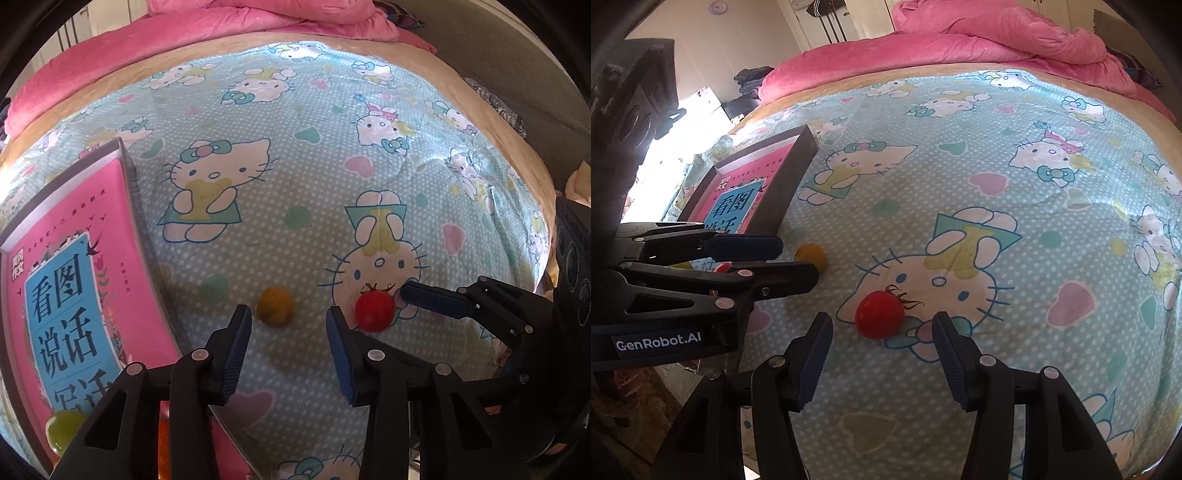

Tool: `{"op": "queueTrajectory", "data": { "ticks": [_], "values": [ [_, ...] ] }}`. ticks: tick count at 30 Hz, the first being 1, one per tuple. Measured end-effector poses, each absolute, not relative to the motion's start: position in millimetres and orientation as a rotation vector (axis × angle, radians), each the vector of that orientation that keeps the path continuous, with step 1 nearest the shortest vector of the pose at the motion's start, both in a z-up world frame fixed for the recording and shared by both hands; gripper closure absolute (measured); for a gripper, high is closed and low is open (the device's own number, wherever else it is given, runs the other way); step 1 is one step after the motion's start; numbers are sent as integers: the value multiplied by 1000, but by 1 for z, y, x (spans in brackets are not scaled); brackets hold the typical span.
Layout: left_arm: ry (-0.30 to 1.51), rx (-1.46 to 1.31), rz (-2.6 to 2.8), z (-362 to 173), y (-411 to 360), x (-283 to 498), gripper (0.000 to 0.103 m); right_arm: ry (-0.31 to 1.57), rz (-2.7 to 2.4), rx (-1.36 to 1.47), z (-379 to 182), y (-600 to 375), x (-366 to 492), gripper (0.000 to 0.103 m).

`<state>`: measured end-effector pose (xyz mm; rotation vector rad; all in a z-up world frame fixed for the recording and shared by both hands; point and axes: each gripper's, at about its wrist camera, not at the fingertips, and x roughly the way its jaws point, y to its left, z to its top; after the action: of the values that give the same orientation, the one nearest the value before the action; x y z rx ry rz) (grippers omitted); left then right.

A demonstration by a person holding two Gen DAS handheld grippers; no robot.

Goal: Organize fruits
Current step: 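Move the left tool to the small yellow kiwi while the right tool approaches the last tomato, then grasp the small kiwi with the left tool while the right tool grasps the tomato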

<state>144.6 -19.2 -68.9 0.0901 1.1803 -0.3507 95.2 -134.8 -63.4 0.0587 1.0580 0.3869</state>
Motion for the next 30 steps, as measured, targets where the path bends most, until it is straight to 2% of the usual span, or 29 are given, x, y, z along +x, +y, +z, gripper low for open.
{"op": "queueTrajectory", "data": {
  "ticks": [5,10,13,17,21,30],
  "values": [
    [1195,76,-349,-76,-17,148,60,1050,397,32,-68,-128,97,48],
    [1209,55,-348,-85,-16,151,66,1032,398,-15,-70,-122,97,62],
    [1204,65,-353,-85,-18,152,66,1028,393,-62,-71,-118,96,72],
    [1200,67,-353,-86,-19,153,68,1018,390,-47,-70,-120,96,73],
    [1194,68,-338,-87,-18,155,79,1005,382,-10,-67,-126,97,73],
    [1176,25,-349,-75,-9,149,80,949,401,64,-53,-133,94,73]
  ]
}}
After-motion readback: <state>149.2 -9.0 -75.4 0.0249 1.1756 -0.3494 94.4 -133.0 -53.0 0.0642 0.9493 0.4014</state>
